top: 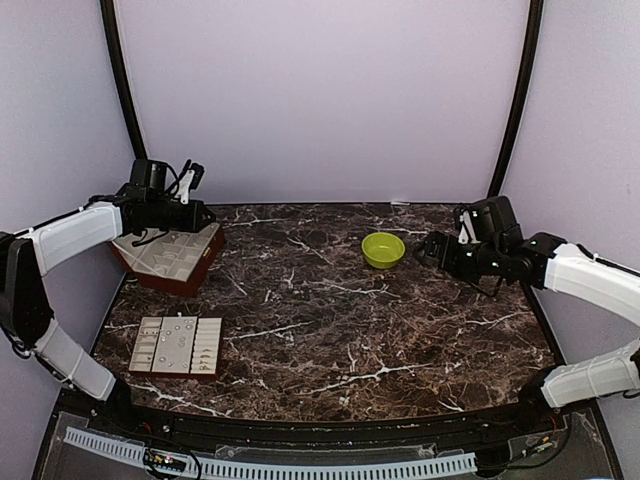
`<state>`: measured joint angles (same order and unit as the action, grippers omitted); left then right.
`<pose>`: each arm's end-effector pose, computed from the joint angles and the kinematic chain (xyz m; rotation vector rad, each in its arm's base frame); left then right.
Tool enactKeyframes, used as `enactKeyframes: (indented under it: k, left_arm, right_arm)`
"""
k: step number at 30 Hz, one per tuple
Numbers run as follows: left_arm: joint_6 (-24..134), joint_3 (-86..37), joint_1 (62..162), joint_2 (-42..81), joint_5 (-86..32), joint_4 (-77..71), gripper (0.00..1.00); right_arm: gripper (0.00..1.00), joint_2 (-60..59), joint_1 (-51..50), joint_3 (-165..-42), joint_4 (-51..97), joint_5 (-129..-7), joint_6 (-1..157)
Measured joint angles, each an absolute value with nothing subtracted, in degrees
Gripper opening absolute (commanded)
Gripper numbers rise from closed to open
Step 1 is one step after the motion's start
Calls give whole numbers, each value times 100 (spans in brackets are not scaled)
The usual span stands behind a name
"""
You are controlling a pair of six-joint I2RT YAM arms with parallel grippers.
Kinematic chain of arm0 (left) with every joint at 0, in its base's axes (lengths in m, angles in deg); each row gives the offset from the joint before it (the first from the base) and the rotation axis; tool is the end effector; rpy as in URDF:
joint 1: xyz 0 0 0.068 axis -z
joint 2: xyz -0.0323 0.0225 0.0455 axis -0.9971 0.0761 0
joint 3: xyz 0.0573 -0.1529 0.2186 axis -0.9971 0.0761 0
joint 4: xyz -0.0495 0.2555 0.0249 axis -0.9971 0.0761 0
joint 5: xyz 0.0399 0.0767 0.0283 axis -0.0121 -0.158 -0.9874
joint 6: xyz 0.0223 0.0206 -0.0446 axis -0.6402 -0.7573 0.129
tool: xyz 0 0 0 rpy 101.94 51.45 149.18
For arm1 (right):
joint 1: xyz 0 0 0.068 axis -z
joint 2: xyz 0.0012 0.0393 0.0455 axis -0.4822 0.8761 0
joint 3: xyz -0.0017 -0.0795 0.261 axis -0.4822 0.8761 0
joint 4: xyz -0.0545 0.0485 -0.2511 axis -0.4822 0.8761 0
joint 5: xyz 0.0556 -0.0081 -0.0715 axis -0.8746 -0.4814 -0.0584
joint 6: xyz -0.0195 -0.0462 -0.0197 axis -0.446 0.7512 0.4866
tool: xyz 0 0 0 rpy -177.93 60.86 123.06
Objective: Organize the mixed jewelry
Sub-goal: Place the bracelet in the larger divider.
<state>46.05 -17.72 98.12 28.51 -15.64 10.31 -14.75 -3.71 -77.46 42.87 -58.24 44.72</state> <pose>0.3277 -0.0849 0.2997 0.3873 2.0704 -0.5237 0.2151 0.1352 0.2748 0.1813 2.2927 0.6341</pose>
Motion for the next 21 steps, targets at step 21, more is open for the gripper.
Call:
enactKeyframes:
  k: [21]
  left_arm:
    - [3947, -1987, 8512, 3560, -3214, 1088, 0]
  right_arm:
    - [98, -2415, 563, -7089, 4604, -6020, 4380]
